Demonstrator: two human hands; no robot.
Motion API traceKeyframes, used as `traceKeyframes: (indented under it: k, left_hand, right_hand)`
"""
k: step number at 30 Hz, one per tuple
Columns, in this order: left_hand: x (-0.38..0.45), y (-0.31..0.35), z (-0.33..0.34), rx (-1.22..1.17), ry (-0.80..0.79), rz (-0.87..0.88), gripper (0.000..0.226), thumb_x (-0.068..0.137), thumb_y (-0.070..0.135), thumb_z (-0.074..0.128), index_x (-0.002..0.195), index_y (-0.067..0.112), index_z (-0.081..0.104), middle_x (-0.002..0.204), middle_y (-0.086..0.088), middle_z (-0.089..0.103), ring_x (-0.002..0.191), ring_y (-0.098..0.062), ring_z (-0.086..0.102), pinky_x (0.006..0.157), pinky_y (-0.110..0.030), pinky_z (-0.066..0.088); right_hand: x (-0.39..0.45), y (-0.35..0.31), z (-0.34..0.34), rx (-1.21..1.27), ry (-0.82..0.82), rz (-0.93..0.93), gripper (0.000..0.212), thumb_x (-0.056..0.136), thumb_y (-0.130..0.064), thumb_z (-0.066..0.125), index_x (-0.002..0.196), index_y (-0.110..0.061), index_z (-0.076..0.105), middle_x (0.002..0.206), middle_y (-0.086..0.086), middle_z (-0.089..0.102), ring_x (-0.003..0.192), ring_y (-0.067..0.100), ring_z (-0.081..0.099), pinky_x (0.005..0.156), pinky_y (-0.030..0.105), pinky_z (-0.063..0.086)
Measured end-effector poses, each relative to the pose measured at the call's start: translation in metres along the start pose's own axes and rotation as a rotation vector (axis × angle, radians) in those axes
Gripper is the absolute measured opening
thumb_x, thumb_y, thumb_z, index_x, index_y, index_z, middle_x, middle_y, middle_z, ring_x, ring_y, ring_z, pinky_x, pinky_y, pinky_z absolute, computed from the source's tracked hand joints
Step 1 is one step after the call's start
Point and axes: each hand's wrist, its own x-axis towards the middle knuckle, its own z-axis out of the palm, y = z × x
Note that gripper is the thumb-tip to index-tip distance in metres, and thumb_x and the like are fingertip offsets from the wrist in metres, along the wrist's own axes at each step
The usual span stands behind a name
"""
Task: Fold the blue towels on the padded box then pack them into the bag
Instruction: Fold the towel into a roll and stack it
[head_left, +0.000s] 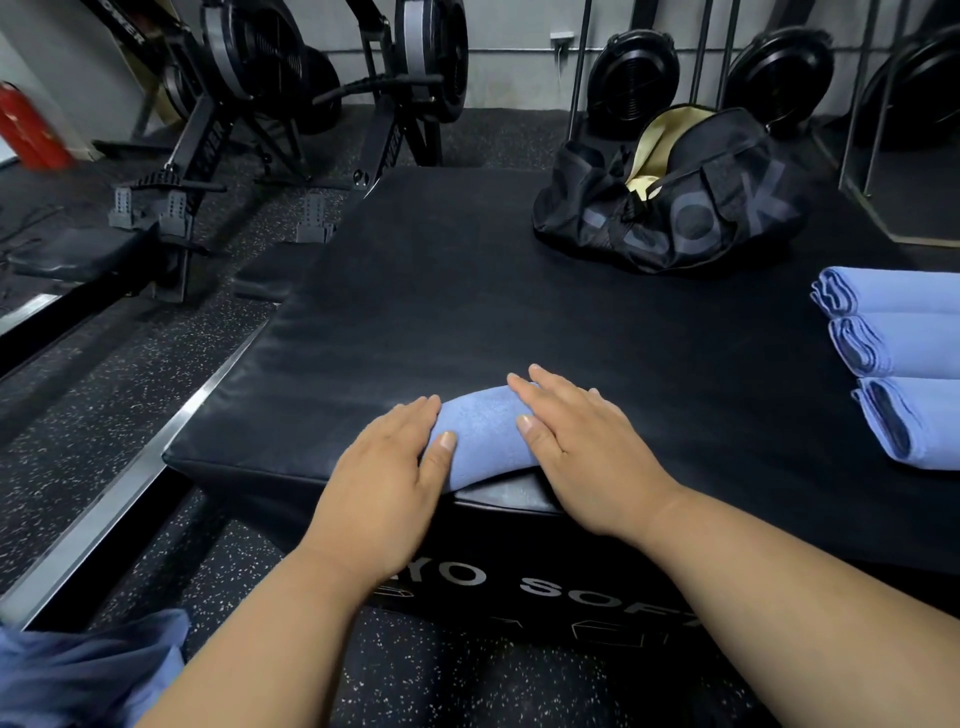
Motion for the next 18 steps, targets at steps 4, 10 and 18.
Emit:
traceKeyframes:
  k: [4, 10, 18]
  left_hand:
    - [0.003, -0.009, -0.004, 0.025, -0.007, -0.036, 0.053, 0.109, 0.052, 0.028, 0.151, 0.028, 0.051, 0.155, 0.012, 0.053, 0.153, -0.019, 0.035, 0.123, -0.038, 0.032]
    - [-0.004, -0.002, -0.016, 0.094, 0.12, -0.181, 0.047, 0.097, 0.062, 0.052, 0.122, 0.028, 0.073, 0.127, 0.004, 0.067, 0.126, -0.025, 0.055, 0.109, -0.037, 0.043]
    - [-0.002, 0.027, -0.02, -0.216, -0.005, -0.512, 0.045, 0.093, 0.054, 0.06, 0.083, 0.011, 0.068, 0.052, 0.004, 0.057, 0.055, -0.021, 0.056, 0.062, -0.034, 0.049]
  right_hand:
    - [0.002, 0.003, -0.001, 0.009, -0.002, 0.018, 0.052, 0.111, -0.045, 0.028, 0.163, -0.041, 0.03, 0.169, -0.011, 0.029, 0.155, 0.008, 0.021, 0.129, 0.036, 0.007]
    - [-0.002, 0.009, -0.005, 0.153, 0.087, 0.092, 0.06, 0.104, -0.052, 0.047, 0.16, -0.033, 0.036, 0.155, -0.013, 0.047, 0.147, 0.013, 0.033, 0.123, 0.032, 0.019]
    - [-0.01, 0.015, -0.014, 0.504, 0.108, 0.12, 0.059, 0.092, -0.04, 0.074, 0.146, -0.047, 0.05, 0.125, -0.031, 0.054, 0.129, -0.001, 0.046, 0.11, 0.025, 0.037]
